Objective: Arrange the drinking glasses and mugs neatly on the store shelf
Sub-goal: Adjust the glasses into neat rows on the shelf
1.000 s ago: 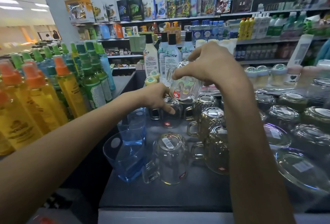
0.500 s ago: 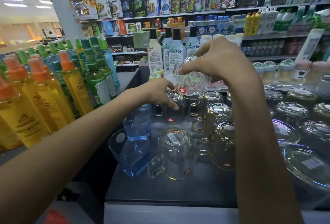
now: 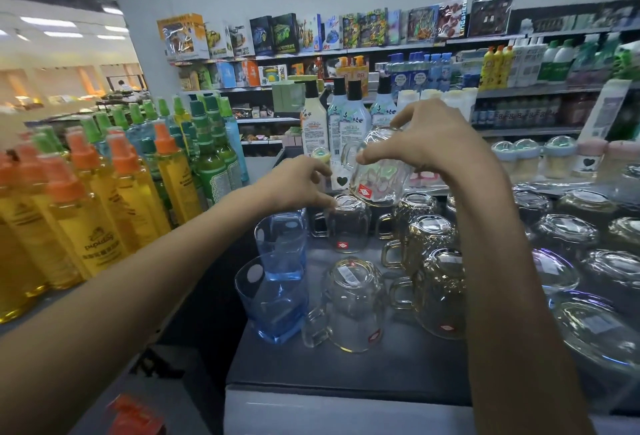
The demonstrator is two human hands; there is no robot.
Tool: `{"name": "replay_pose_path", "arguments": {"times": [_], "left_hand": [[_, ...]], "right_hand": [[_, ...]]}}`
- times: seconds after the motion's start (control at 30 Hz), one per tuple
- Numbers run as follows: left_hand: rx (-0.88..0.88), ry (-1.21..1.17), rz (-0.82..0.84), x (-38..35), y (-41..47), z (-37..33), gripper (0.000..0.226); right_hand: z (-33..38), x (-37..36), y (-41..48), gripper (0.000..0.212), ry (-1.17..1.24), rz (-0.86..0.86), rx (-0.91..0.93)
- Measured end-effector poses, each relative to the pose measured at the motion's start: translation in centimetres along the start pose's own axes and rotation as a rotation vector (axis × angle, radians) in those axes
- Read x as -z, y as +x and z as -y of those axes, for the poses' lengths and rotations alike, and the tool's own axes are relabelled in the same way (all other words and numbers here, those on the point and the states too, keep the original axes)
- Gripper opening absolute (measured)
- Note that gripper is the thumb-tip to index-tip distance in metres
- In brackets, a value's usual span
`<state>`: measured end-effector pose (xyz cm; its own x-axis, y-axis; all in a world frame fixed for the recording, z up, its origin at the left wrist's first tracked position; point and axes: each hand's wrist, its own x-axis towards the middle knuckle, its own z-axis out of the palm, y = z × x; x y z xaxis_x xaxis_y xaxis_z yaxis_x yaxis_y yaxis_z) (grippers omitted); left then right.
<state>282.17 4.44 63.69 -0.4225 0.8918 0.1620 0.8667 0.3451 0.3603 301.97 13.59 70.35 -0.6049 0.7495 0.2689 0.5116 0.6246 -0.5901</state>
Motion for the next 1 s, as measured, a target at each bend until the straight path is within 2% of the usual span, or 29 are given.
{"name": "replay_pose_path", "arguments": {"times": [0.17, 0.27, 0.43, 0.53, 0.73, 0.87, 1.0], "left_hand": [[-0.048, -0.204, -0.082, 2.4, -4.5, 0.0, 0.055], [-0.049, -0.244, -0.085, 2.5, -6.0, -0.2, 0.051], [-0.07, -0.259, -0.062, 1.3, -7.0, -0.6, 0.05], [-0.071, -0.188, -0.066, 0.1, -6.7, -0.1, 0.043], [-0.055, -0.017, -0.059, -1.2, -5.6, 1.2, 0.013], [-0.073, 0.11, -0.051, -1.6, -5.6, 0.9, 0.008], [-0.128, 0.356, -0.158, -2.3, -5.4, 0.7, 0.013]], "right_hand": [[0.4, 0.5, -0.7, 0.086, 0.017, 0.135, 0.112], [0.5, 0.2, -1.0, 0.09, -0.043, 0.246, 0.194], [0.0, -1.9, -0.7, 0.088, -0.059, 0.356, 0.231], [-0.7, -3.0, -0.5, 0.087, -0.059, 0.396, 0.248], [-1.6, -4.4, -0.6, 0.087, -0.07, 0.446, 0.249], [-2.3, -5.4, -0.7, 0.086, -0.109, 0.463, 0.257], [-2.9, -6.6, -0.5, 0.086, -0.128, 0.45, 0.266]]}}
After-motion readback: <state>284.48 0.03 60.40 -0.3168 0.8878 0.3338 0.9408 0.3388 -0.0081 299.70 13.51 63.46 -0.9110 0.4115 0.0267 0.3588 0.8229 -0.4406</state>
